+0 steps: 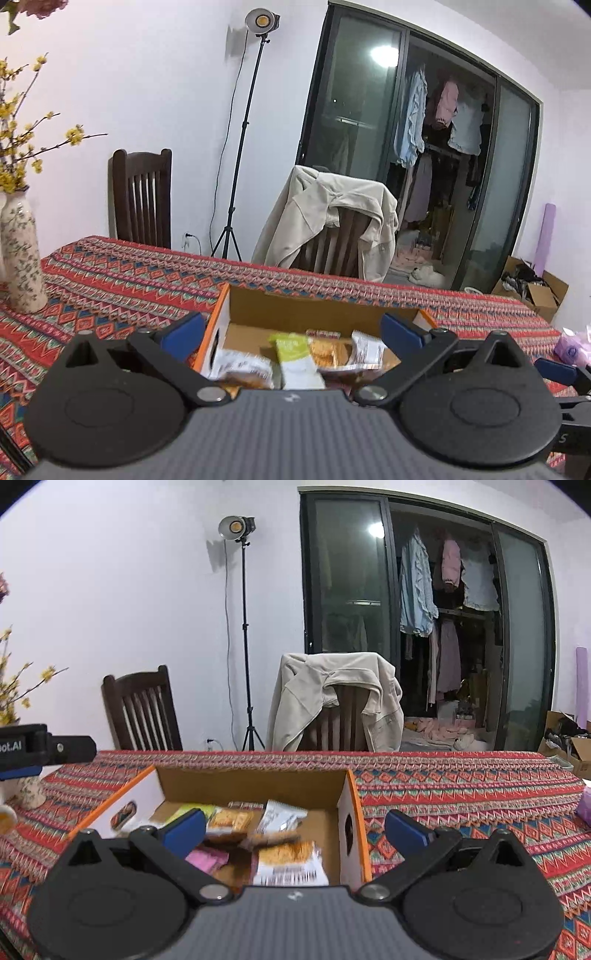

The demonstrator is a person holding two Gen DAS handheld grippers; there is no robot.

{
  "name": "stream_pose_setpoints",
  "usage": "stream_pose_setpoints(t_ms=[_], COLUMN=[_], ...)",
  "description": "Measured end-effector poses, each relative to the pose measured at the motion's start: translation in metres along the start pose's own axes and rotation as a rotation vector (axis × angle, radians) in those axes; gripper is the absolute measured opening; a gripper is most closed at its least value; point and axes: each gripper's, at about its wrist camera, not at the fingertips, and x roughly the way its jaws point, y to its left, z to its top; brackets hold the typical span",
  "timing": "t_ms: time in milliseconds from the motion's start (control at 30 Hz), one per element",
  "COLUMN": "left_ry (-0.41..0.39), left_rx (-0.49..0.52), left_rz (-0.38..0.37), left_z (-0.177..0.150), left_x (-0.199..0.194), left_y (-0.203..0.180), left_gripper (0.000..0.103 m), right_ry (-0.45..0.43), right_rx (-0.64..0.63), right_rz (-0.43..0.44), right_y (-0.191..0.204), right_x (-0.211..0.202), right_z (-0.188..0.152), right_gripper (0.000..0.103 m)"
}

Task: Organize snacks
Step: 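Withdraw both grippers from the box back toward the snack pile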

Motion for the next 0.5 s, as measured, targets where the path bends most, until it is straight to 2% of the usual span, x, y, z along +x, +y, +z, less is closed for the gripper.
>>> stream_pose_setpoints(t_ms=[500], left_ry=[0.097], left_rx=[0.033], left_rz=[0.016], left_z=[-0.055], left_x=[-0.052], left_y=[0.022], left_gripper=[0.103], right_ry=[0.088], right_rx=[0.018], right_rz=[0.045], right_y=[-0.007], right_x=[-0.058], right_z=[-0.059], right_gripper=[0.103])
